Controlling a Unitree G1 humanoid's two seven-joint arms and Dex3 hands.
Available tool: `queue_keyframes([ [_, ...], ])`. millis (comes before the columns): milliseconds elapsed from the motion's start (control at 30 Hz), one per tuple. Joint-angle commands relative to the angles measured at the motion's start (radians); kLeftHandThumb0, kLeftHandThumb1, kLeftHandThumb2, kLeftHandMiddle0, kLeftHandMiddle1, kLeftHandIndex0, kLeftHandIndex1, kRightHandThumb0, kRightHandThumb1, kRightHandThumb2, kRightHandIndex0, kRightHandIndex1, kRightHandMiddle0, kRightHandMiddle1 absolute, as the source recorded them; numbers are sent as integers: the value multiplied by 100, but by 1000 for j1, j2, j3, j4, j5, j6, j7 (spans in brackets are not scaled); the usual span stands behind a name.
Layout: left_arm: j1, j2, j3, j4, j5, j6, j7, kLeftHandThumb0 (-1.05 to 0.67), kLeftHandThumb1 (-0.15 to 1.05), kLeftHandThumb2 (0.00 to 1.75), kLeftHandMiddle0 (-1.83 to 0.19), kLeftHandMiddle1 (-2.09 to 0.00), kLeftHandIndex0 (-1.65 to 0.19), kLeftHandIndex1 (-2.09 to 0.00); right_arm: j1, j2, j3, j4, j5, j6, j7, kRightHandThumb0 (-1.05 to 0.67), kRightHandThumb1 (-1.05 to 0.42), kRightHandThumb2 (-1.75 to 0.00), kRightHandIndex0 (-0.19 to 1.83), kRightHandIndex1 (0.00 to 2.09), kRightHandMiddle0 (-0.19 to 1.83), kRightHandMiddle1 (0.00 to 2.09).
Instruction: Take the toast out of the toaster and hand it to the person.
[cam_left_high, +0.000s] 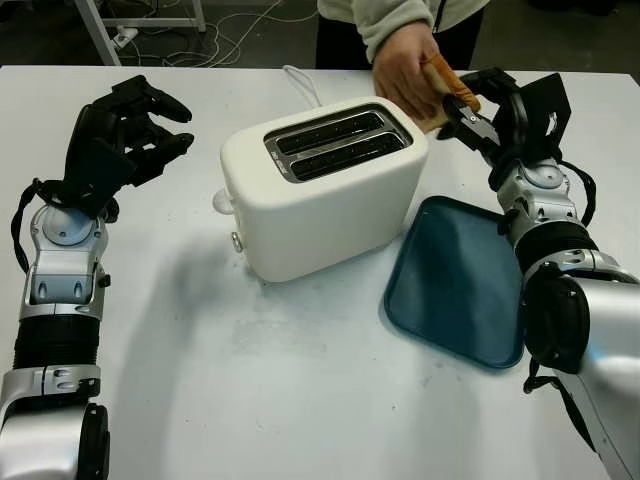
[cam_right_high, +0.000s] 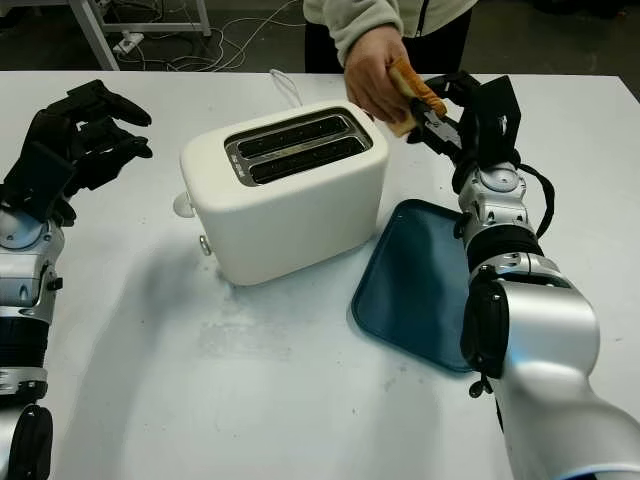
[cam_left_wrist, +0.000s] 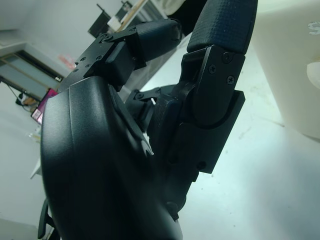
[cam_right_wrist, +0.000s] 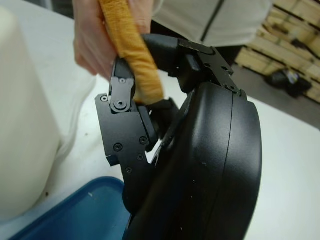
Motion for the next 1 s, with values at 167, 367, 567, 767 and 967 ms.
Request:
queue_keyframes([
  [167, 17, -4, 8, 3, -23, 2, -5, -105, 92, 15, -68, -125, -55, -125, 85, -13, 16, -86, 9, -67, 50, -66, -92, -47, 0, 0, 1, 0],
  [367, 50, -10, 35, 26, -64, -34, -11, -105, 92, 11, -72, -118, -62, -116, 292, 28, 14, -306, 50, -144, 68, -66, -92, -47, 0, 0, 0, 0],
  [567, 101, -42, 57, 82, -98, -136, -11, -105, 92, 10, -79, -109, -69, -106, 593, 82, 31, -760, 113, -34, 65, -61, -92, -51, 0, 0, 0, 0],
  [767, 174, -93, 61, 79, -101, -176, 7, -105, 92, 9, -87, -101, -75, -100, 867, 167, 43, -1127, 236, 97, 57, -68, -92, -52, 0, 0, 0, 0],
  [967, 216, -198, 63, 134, -90, -306, 98, -105, 92, 9, -88, -98, -75, -100, 1018, 268, 94, -1315, 168, 168, -114, -66, -92, -49, 7, 3, 4, 2],
])
